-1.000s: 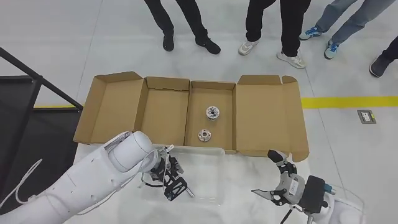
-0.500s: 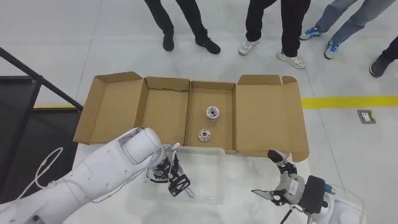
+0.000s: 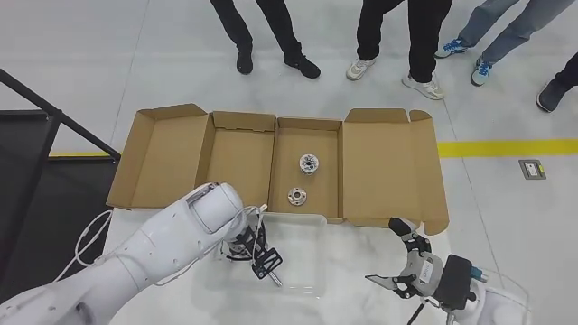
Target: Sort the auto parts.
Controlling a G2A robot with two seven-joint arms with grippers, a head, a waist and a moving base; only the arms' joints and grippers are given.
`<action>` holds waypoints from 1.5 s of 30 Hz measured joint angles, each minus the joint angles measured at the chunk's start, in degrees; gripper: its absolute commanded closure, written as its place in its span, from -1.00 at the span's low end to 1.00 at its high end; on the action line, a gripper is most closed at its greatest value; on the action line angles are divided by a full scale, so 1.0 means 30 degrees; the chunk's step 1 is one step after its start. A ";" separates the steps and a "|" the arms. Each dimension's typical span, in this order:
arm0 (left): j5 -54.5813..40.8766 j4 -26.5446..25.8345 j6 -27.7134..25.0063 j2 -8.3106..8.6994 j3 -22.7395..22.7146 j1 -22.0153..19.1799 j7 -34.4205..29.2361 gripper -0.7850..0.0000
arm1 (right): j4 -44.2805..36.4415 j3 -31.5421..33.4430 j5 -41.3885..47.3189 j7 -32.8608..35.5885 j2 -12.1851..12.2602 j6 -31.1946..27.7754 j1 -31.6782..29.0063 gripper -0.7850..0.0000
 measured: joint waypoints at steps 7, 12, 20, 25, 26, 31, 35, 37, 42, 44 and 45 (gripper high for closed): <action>0.0565 0.0790 0.0000 -0.0450 0.0000 -0.0019 0.0601 0.06 | 0.0000 0.0000 0.0000 0.0000 0.0000 0.0000 0.0000 -1.00; 0.0909 0.1284 0.0000 -0.0760 0.0000 -0.0011 0.0951 0.13 | 0.0000 0.0000 0.0000 0.0000 0.0000 0.0000 0.0000 -1.00; 0.1437 0.2077 0.0000 -0.1238 -0.0001 0.0058 0.1410 0.22 | 0.0000 0.0000 0.0000 0.0000 0.0000 0.0000 0.0000 -1.00; 0.1827 0.2539 0.0000 -0.1531 -0.0002 0.0061 0.1727 0.36 | 0.0000 0.0000 0.0000 0.0000 0.0000 0.0000 0.0000 -1.00; 0.1894 0.2618 0.0000 -0.1580 -0.0002 0.0052 0.1788 0.42 | 0.0000 0.0000 0.0000 0.0000 0.0000 0.0000 0.0000 -1.00; 0.2213 0.2936 0.0000 -0.1795 0.0000 0.0002 0.2020 1.00 | 0.0000 0.0000 0.0000 0.0000 0.0000 0.0000 0.0000 -1.00; 0.2181 0.2986 0.0000 -0.1816 0.0002 -0.0107 0.2004 1.00 | 0.0000 0.0000 0.0000 0.0000 0.0000 0.0000 0.0000 -1.00; 0.2089 0.2916 0.0000 -0.1762 0.0003 -0.0178 0.1949 1.00 | 0.0000 0.0000 0.0000 0.0000 0.0000 0.0000 0.0000 -1.00; 0.1573 0.2024 0.0000 -0.1370 0.0002 -0.0462 0.1554 1.00 | 0.0000 0.0000 0.0000 0.0000 0.0000 0.0000 0.0000 -1.00; 0.1365 0.1395 0.0000 -0.1109 -0.0003 -0.0588 0.1266 1.00 | 0.0000 0.0000 0.0000 0.0000 0.0000 0.0000 0.0000 -1.00; 0.1180 0.0915 0.0000 -0.0898 -0.0003 -0.0662 0.1035 1.00 | 0.0000 0.0000 0.0000 0.0000 0.0000 0.0000 0.0000 -1.00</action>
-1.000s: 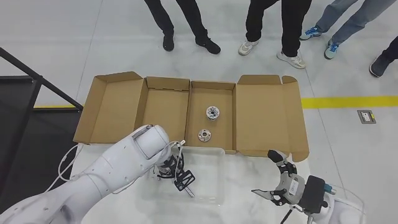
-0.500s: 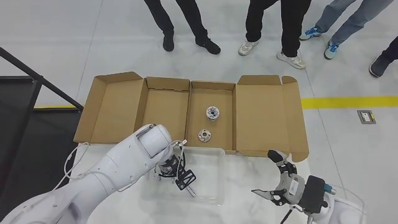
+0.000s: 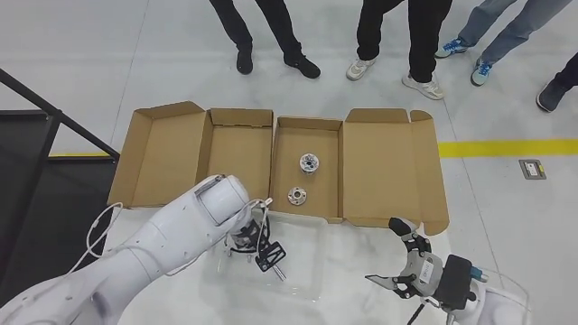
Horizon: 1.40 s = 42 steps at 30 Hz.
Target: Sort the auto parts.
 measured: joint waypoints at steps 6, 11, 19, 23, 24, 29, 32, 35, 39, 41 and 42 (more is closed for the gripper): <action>-0.1506 -0.3048 0.0000 0.1461 -0.0090 -0.0234 -0.1019 1.00 | 0.0000 0.0000 0.0000 0.0000 0.0000 0.0000 0.0000 -1.00; -0.3153 -0.6158 0.0000 0.3214 -0.0344 -0.0260 -0.1443 1.00 | 0.0000 0.0000 0.0000 0.0000 0.0000 0.0000 0.0000 -1.00; -0.6319 -1.0719 0.0113 0.6263 -0.2943 0.0856 -0.3569 1.00 | 0.0000 0.0000 0.0000 0.0000 0.0000 0.0000 0.0000 -1.00; -0.8232 -1.2063 0.1634 0.7949 -0.5539 0.2761 -0.4421 1.00 | 0.0000 0.0000 0.0000 0.0000 0.0000 0.0000 0.0000 -1.00; -0.8736 -1.2352 0.2329 0.8456 -0.6279 0.3440 -0.4117 1.00 | 0.0000 0.0000 0.0000 0.0000 0.0000 0.0000 0.0000 -1.00; -0.9262 -1.2577 0.4169 0.9663 -0.8010 0.5191 -0.2886 1.00 | 0.0000 0.0000 0.0000 0.0000 0.0000 0.0000 0.0000 -1.00; -0.9243 -1.2570 0.4075 0.9614 -0.7890 0.5080 -0.2927 1.00 | 0.0000 0.0000 0.0000 0.0000 0.0000 0.0000 0.0000 -1.00; -0.9252 -1.2569 0.4087 0.9612 -0.7896 0.5093 -0.2943 1.00 | 0.0000 0.0000 0.0000 0.0000 0.0000 0.0000 0.0000 -1.00; -1.0477 -1.2289 0.4765 0.9508 -0.8076 0.5489 -0.2372 1.00 | 0.0000 0.0000 0.0000 0.0000 0.0000 0.0000 0.0000 -1.00; -1.1227 -1.1828 0.5114 0.9479 -0.8341 0.5521 -0.1527 1.00 | 0.0000 0.0000 0.0000 0.0000 0.0000 0.0000 0.0000 -1.00; -1.1783 -1.1499 0.5301 0.9477 -0.8532 0.5542 -0.0813 1.00 | 0.0000 0.0000 0.0000 0.0000 0.0000 0.0000 0.0000 -1.00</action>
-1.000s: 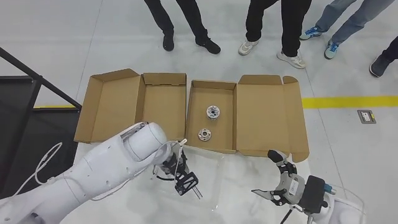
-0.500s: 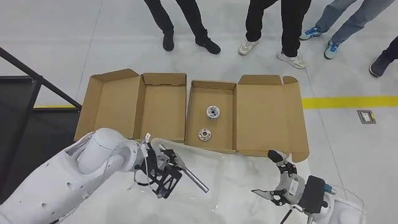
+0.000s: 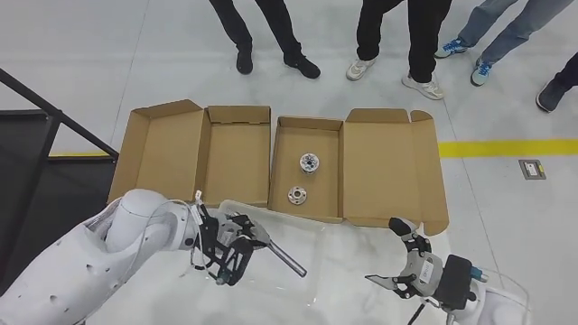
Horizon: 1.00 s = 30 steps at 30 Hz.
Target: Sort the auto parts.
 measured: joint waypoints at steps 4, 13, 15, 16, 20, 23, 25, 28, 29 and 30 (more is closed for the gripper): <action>-0.1155 0.1274 0.0344 0.0042 -0.0512 0.0093 0.2414 1.00 | 0.0000 0.0000 0.0000 0.0000 0.0000 0.0000 0.0000 -1.00; -0.3756 0.4637 0.0906 -0.0193 -0.0782 0.0418 0.8474 1.00 | 0.0000 0.0000 0.0000 0.0000 0.0000 0.0000 0.0000 -1.00; -0.4497 0.5042 0.1483 -0.0284 -0.0496 0.0453 0.9080 1.00 | 0.0000 0.0000 0.0000 0.0000 0.0000 0.0000 0.0000 -1.00; -0.4724 0.5188 0.1650 -0.0304 -0.0357 0.0410 0.9231 1.00 | 0.0000 0.0000 0.0000 0.0000 0.0000 0.0000 0.0000 -1.00; -0.4769 0.5691 0.1793 -0.0342 0.0095 0.0011 0.9361 1.00 | 0.0000 0.0000 0.0000 0.0000 0.0000 0.0000 0.0000 -1.00; -0.4263 0.6116 0.1591 -0.0366 0.0210 -0.0347 0.9065 1.00 | 0.0000 0.0000 0.0000 0.0000 0.0000 0.0000 0.0000 -1.00; -0.3869 0.6406 0.1505 -0.0369 0.0024 -0.0512 0.8172 1.00 | 0.0000 0.0000 0.0000 0.0000 0.0000 0.0000 0.0000 -1.00; -0.4221 0.6836 0.1437 -0.0321 -0.0627 -0.0639 0.5804 1.00 | 0.0000 0.0000 0.0000 0.0000 0.0000 0.0000 0.0000 -1.00; -0.4435 0.6940 0.1376 -0.0293 -0.0866 -0.0661 0.4887 1.00 | 0.0000 0.0000 0.0000 0.0000 0.0000 0.0000 0.0000 -1.00; -0.4862 0.7054 0.1216 -0.0267 -0.1179 -0.0670 0.3609 1.00 | 0.0000 0.0000 0.0000 0.0000 0.0000 0.0000 0.0000 -1.00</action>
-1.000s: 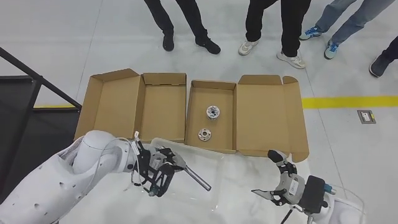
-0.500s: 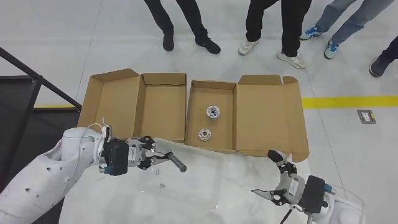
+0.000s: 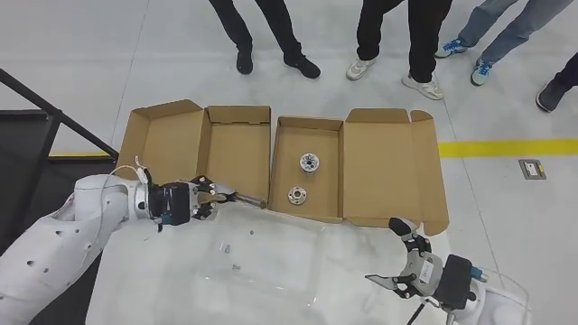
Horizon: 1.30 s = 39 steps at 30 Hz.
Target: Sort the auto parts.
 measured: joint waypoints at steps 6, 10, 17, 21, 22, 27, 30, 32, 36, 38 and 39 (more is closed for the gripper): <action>-0.3334 0.0827 -0.1679 -0.0215 -0.1010 -0.0266 -0.5195 1.00 | 0.0000 0.0000 0.0000 0.0000 0.0000 0.0000 0.0000 -1.00; -0.4017 0.0985 -0.2152 -0.0291 -0.1049 -0.0365 -0.5829 1.00 | 0.0000 0.0000 0.0000 0.0000 0.0000 0.0000 0.0000 -1.00; -0.4048 0.0963 -0.2051 -0.0305 -0.1043 -0.0293 -0.5865 1.00 | 0.0000 0.0000 0.0000 0.0000 0.0000 0.0000 0.0000 -1.00; -0.6434 0.1446 -0.1623 -0.0714 -0.1145 -0.0155 -0.8142 1.00 | 0.0000 0.0000 0.0000 0.0000 0.0000 0.0000 0.0000 -1.00; -0.7296 0.1627 -0.1618 -0.0877 -0.1124 -0.0254 -0.9024 1.00 | 0.0000 0.0000 0.0000 0.0000 0.0000 0.0000 0.0000 -1.00; -1.1634 0.2651 -0.1484 -0.1951 -0.0557 -0.1417 -1.4515 1.00 | 0.0000 0.0000 0.0000 0.0000 0.0000 0.0000 0.0000 -1.00; -1.3813 0.3467 -0.1550 -0.2676 0.0014 -0.2248 -1.7403 1.00 | 0.0000 0.0000 0.0000 0.0000 0.0000 0.0000 0.0000 -1.00; -1.5182 0.4222 -0.1569 -0.3212 0.0465 -0.2878 -1.9208 1.00 | 0.0000 0.0000 0.0000 0.0000 0.0000 0.0000 0.0000 -1.00; -1.8033 0.5826 -0.1151 -0.4289 0.1352 -0.4003 -2.2848 1.00 | 0.0000 0.0000 0.0000 0.0000 0.0000 0.0000 0.0000 -1.00; -1.8432 0.5995 -0.1087 -0.4420 0.1475 -0.4129 -2.3666 1.00 | 0.0000 0.0000 0.0000 0.0000 0.0000 0.0000 0.0000 -1.00; -1.8390 0.5985 -0.1089 -0.4406 0.1469 -0.4117 -2.3559 1.00 | 0.0000 0.0000 0.0000 0.0000 0.0000 0.0000 0.0000 -1.00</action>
